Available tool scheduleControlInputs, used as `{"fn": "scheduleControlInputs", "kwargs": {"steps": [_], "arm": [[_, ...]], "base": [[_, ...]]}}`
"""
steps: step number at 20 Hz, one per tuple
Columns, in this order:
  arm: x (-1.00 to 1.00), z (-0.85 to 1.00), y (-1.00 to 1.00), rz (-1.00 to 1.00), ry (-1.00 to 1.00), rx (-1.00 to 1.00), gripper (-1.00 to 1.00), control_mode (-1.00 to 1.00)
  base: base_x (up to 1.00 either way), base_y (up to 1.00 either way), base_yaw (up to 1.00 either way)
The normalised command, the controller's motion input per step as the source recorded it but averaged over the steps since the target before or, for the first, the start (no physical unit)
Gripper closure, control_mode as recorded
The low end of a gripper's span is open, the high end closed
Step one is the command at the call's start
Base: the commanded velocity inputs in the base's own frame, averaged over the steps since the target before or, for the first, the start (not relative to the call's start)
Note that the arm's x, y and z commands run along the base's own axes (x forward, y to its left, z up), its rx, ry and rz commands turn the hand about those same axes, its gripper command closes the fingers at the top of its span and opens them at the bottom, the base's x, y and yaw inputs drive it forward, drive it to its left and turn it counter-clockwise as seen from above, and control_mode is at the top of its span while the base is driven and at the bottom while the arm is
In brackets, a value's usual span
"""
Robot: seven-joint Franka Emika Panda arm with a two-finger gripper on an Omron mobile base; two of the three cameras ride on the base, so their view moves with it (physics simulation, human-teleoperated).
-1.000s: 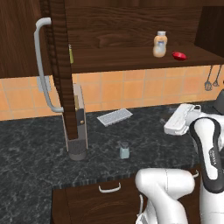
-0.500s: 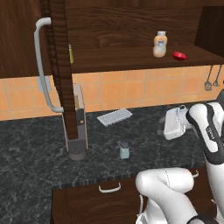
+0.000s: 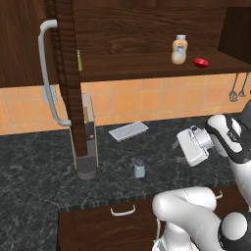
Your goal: Put the shaker and condiment bottle from the counter next to their counterparts in the cabinet.
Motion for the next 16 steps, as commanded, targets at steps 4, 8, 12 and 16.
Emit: {"fn": "scheduleControlInputs", "kwargs": {"steps": [4, 8, 12, 16], "arm": [[-0.09, -0.14, 0.15, -0.03, -0.04, 0.0, -1.0, -1.0], [-0.28, -0.75, 0.12, -0.11, -0.22, -0.01, -1.0, -1.0], [-0.11, -0.64, 0.13, -0.15, -0.25, 0.0, -1.0, -1.0], [0.03, -0.38, 0.37, -0.04, -0.11, 0.0, -1.0, -1.0]], "base": [[0.0, 0.0, 0.0], [0.0, 0.0, 0.0], [0.0, 0.0, 0.0], [0.0, 0.0, 0.0]]}}
